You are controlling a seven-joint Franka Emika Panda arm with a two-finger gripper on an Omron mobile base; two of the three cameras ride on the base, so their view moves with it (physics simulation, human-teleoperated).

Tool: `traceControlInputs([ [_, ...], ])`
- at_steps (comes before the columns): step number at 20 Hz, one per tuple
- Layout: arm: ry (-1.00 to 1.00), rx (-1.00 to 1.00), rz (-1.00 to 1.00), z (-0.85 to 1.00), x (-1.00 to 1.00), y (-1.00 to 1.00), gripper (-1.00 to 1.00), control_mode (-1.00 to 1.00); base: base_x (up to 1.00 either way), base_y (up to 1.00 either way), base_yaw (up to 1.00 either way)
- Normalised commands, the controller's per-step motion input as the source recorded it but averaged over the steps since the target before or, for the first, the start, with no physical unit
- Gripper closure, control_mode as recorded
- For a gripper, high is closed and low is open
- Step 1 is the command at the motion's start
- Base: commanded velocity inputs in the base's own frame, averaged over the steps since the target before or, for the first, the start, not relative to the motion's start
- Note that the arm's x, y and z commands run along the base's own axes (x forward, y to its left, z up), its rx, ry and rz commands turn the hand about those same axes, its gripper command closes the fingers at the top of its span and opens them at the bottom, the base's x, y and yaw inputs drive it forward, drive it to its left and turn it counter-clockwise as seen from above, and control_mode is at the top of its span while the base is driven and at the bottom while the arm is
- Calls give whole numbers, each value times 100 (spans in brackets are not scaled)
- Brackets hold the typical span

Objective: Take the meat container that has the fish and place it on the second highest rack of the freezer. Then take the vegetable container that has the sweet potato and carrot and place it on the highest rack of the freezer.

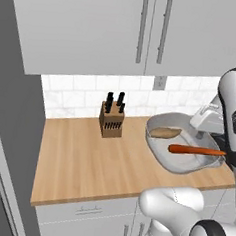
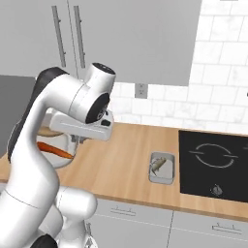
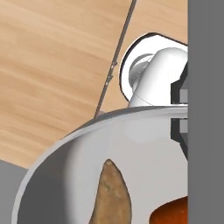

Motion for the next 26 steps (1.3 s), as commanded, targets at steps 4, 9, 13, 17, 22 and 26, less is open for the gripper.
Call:
traceControlInputs([
  [4,0,0,0,0,0,0,100,100,-33,0,0],
  [9,0,0,0,0,0,0,100,100,-83,0,8],
  [13,0,0,0,0,0,0,100,100,-18,0,39],
  [17,0,0,0,0,0,0,100,100,-6,0,87],
  [22,0,0,0,0,0,0,100,100,-1,0,100],
  [26,0,0,0,0,0,0,100,100,0,8,100],
])
